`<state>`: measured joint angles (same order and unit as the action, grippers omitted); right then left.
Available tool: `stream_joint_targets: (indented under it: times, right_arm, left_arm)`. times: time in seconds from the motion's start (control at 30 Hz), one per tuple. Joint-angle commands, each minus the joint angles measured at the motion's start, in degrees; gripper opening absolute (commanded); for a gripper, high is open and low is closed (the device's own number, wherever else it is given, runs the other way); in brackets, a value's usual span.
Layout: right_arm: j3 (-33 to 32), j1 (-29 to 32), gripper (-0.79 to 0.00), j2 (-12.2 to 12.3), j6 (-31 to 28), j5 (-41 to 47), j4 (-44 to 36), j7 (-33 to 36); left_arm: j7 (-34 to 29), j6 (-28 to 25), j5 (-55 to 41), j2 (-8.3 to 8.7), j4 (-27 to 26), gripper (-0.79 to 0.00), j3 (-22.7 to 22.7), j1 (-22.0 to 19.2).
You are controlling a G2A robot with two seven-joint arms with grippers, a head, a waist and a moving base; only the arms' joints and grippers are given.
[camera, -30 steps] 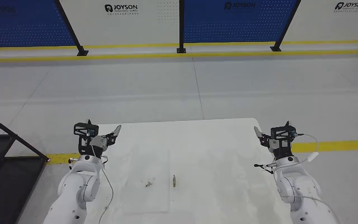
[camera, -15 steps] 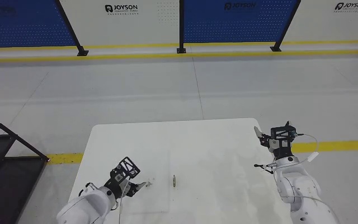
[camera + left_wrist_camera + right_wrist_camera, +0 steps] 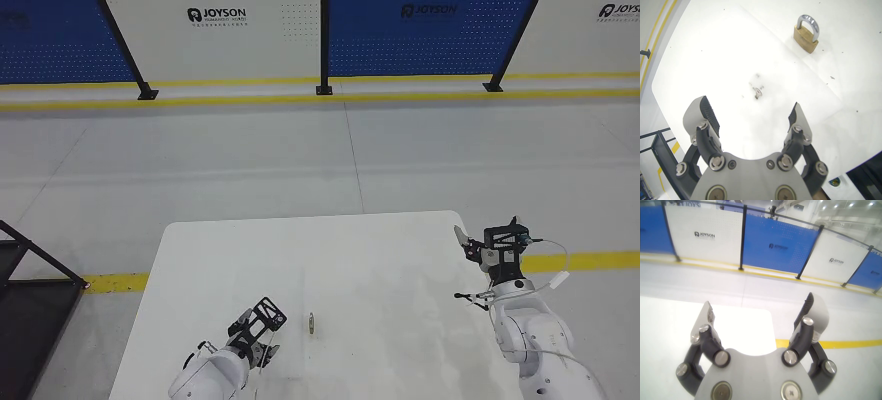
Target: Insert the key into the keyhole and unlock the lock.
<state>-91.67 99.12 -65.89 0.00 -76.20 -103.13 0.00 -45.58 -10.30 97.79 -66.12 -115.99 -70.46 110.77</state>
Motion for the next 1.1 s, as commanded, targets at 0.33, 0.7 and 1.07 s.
stream_joint_targets:
  times: [0.33, 0.7, 1.07]
  right_arm:
    - [0.0, 0.0, 0.0, 0.0, 0.0, 0.0, 0.0, 0.0]
    - [0.0, 0.0, 0.0, 0.0, 0.0, 0.0, 0.0, 0.0]
    - [0.0, 0.0, 0.0, 0.0, 0.0, 0.0, 0.0, 0.0]
  left_arm:
    - [1.16, 5.16, 4.79, -0.94, 6.44, -0.336, 4.99, -3.76]
    - [1.09, 6.84, 4.78, -1.45, 8.64, -0.437, 6.28, -4.91]
    - [1.09, 7.29, 3.9, -1.72, 8.88, -0.48, 6.23, -5.53]
